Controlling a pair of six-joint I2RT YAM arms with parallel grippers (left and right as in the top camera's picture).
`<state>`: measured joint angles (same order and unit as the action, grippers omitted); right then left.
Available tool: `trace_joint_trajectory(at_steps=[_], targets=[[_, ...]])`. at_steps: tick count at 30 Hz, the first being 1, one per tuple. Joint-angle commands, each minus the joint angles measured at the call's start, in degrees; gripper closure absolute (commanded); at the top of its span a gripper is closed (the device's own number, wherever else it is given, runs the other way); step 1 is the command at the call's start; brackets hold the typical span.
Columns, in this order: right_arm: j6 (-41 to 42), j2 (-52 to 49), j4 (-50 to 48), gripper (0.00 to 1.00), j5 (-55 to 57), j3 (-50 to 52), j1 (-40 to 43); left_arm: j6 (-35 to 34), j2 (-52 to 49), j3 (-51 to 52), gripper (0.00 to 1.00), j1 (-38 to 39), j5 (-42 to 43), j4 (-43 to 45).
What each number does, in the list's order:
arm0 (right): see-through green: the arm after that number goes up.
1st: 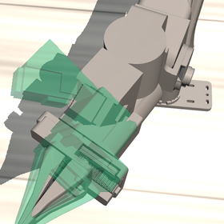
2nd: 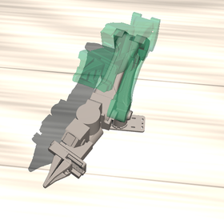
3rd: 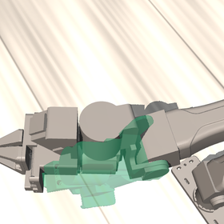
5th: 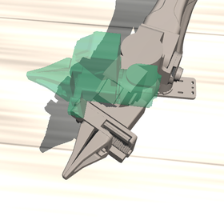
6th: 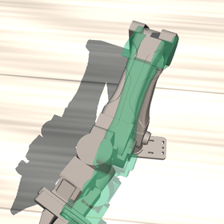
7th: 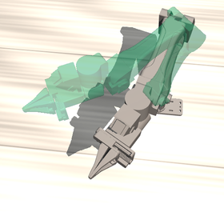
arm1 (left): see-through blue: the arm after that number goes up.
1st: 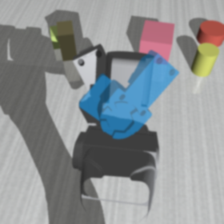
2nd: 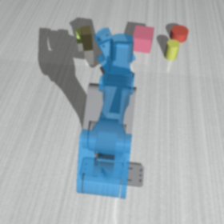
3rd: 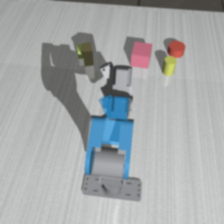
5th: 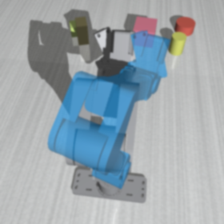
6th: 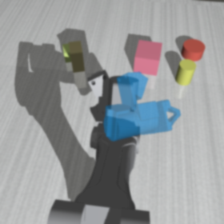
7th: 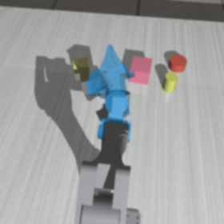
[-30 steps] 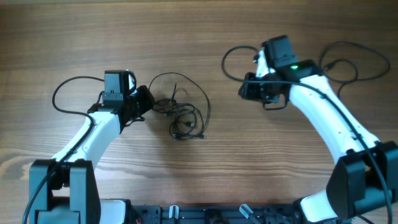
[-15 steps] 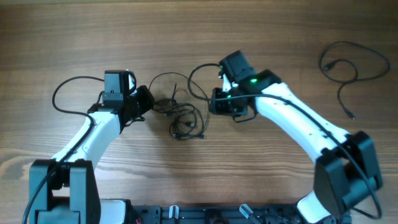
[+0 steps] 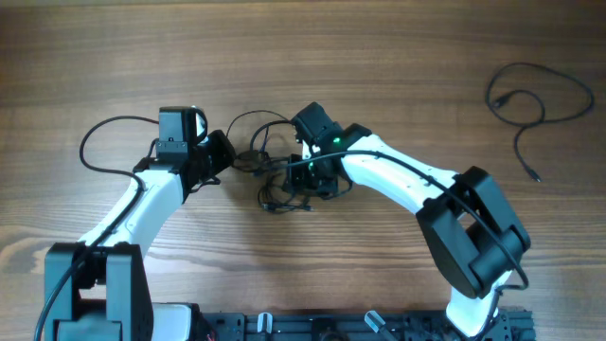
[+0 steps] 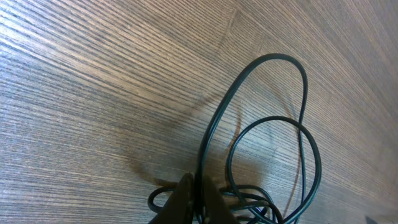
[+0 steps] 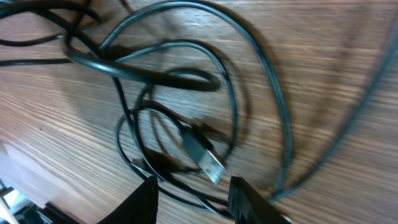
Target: Untangle cables
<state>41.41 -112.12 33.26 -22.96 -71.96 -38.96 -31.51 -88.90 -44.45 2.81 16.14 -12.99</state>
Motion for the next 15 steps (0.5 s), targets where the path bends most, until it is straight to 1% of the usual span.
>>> trace_joint_trajectory(at_steps=[1, 4, 8, 15], targets=[[2.6, -2.7, -2.6, 0.61, -0.9, 0.4, -1.5, 1.0, 0.4, 0.5, 0.94, 0.2, -0.5, 0.2], [2.8, -4.9, -4.8, 0.62, -0.7, 0.4, -2.5, 1.0, 0.4, 0.5, 0.94, 0.2, -0.5, 0.2], [5.7, -7.6, -6.2, 0.61, 0.9, 0.4, -2.9, 1.0, 0.4, 0.5, 0.94, 0.2, -0.5, 0.2], [5.7, -7.7, -8.3, 0.61, 0.9, 0.4, -2.9, 1.1, 0.4, 0.5, 0.94, 0.2, 0.6, 0.2]])
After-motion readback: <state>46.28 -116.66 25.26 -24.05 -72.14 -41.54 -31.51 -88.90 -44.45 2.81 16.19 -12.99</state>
